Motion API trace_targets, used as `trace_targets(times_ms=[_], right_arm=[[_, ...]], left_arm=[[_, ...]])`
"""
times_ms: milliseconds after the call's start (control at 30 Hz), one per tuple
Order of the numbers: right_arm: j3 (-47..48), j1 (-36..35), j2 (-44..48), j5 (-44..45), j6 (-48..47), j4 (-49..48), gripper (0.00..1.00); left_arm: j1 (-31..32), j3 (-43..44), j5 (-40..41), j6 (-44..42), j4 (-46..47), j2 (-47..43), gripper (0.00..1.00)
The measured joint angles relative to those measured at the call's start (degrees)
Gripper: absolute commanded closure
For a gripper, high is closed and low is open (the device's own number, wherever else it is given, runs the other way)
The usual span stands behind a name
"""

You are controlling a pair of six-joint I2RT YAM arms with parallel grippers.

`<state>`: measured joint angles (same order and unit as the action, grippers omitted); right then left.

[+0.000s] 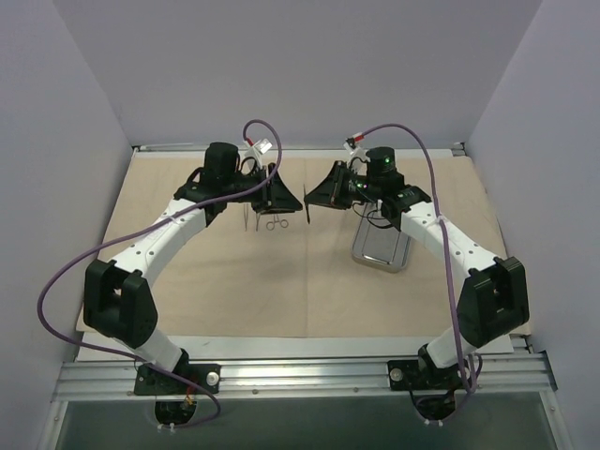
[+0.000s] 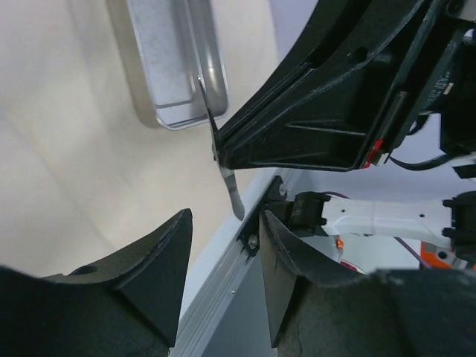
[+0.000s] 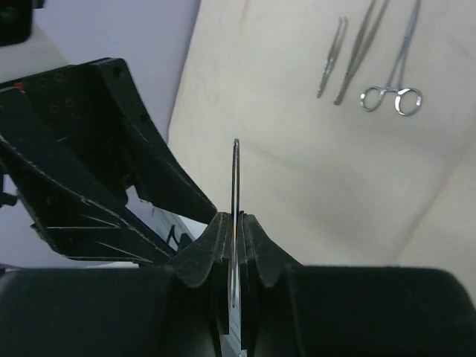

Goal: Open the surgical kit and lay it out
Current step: Place the medical item in the surgical kit.

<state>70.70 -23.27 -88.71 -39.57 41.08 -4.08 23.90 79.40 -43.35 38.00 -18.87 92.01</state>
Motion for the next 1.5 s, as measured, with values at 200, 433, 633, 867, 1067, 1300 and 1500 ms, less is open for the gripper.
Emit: trace_targets(times_ms=[200, 433, 633, 867, 1067, 1300, 1500], right_arm=[[-1.3, 0.2, 0.6, -4.9, 4.1, -8.8, 1.0], [-2.4, 0.9, 0.7, -8.0, 8.4, -15.4, 1.0], [-4.5, 1.1, 0.8, -9.5, 11.5, -19.2, 1.0], [-4.8, 1.4, 0.8, -10.8, 14.2, -22.9, 1.0], [-5.4, 1.6, 0.7, -10.9, 16.0, -25.1, 1.0], [-5.6, 1.6, 0.6, -10.9, 17.5, -26.9, 1.0], [-5.6, 1.6, -0.1, -10.6, 16.7, -25.9, 0.57]], left_arm=[[0.1, -3.7, -4.3, 5.4, 9.6, -1.6, 0.49], [0.1, -4.2, -5.4, 8.7, 15.9, -1.9, 0.5], [0.1, -4.8, -5.6, 11.1, 19.6, -1.9, 0.57], [0.0, -5.0, -6.1, 12.9, 22.2, -1.7, 0.67], [0.0, -5.7, -7.5, 14.0, 23.9, -1.2, 0.67], [0.0, -5.7, -9.2, 15.4, 25.6, 0.1, 0.96], [-0.8, -5.7, -9.1, 14.3, 24.4, 0.7, 0.98]])
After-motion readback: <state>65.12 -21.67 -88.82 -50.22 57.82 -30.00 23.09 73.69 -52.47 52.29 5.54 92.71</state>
